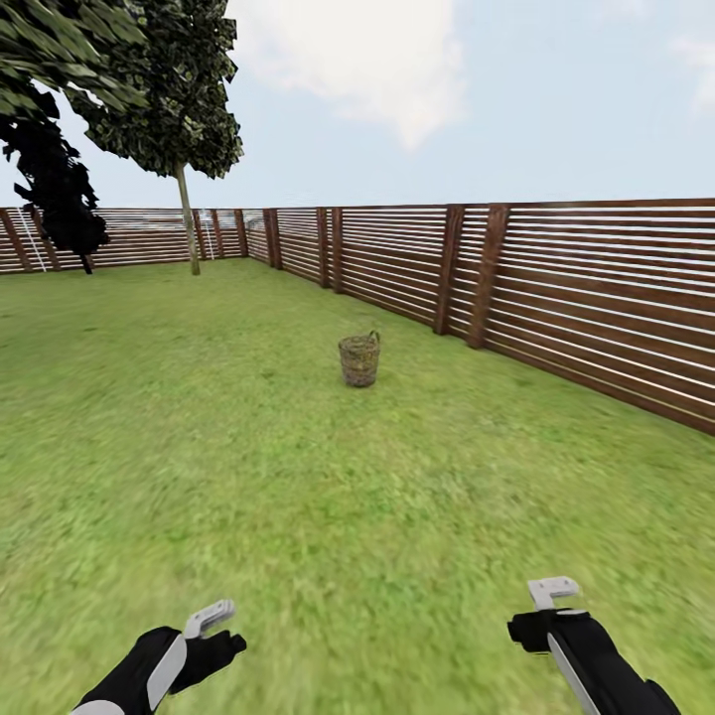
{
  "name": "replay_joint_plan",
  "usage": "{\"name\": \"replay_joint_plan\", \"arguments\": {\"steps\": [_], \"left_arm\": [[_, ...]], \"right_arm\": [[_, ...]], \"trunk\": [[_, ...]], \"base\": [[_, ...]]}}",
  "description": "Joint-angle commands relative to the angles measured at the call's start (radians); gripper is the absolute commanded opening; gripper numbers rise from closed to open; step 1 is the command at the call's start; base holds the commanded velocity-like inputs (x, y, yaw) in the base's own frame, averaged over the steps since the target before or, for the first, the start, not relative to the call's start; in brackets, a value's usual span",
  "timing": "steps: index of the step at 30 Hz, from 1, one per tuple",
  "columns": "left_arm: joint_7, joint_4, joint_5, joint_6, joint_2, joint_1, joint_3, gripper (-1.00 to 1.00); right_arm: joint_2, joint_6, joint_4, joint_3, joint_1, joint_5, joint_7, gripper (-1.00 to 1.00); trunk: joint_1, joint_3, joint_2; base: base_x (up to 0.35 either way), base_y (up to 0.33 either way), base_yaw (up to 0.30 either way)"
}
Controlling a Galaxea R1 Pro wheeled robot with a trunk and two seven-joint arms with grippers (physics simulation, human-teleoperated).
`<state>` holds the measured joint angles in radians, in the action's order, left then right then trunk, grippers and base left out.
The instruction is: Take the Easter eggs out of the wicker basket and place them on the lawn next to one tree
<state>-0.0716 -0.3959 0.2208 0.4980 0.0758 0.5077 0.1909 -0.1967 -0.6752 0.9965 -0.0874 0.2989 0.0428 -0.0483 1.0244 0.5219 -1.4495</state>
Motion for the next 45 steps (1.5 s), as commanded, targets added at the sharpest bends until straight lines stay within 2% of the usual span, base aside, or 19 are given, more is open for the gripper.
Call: {"name": "replay_joint_plan", "arguments": {"steps": [1, 15, 45], "left_arm": [[-0.004, -0.001, 0.000, 0.007, -0.001, 0.001, 0.007, 1.00], [-0.004, -0.001, -0.003, 0.005, -0.001, 0.001, -0.009, 1.00], [-0.004, -0.001, -0.003, 0.005, -0.001, 0.000, -0.009, 1.00]], "right_arm": [[-0.001, -0.005, 0.001, -0.008, 0.001, 0.004, -0.005, 1.00], [-0.001, -0.004, 0.001, -0.014, 0.001, 0.005, -0.005, 1.00], [-0.002, -0.005, -0.001, -0.006, 0.002, 0.009, -0.005, 1.00]], "trunk": [[0.001, 0.001, -0.001], [0.001, 0.001, -0.001], [0.001, 0.001, -0.001]], "base": [[0.345, 0.000, 0.000], [0.345, -0.080, 0.000], [0.345, -0.023, 0.000]]}}
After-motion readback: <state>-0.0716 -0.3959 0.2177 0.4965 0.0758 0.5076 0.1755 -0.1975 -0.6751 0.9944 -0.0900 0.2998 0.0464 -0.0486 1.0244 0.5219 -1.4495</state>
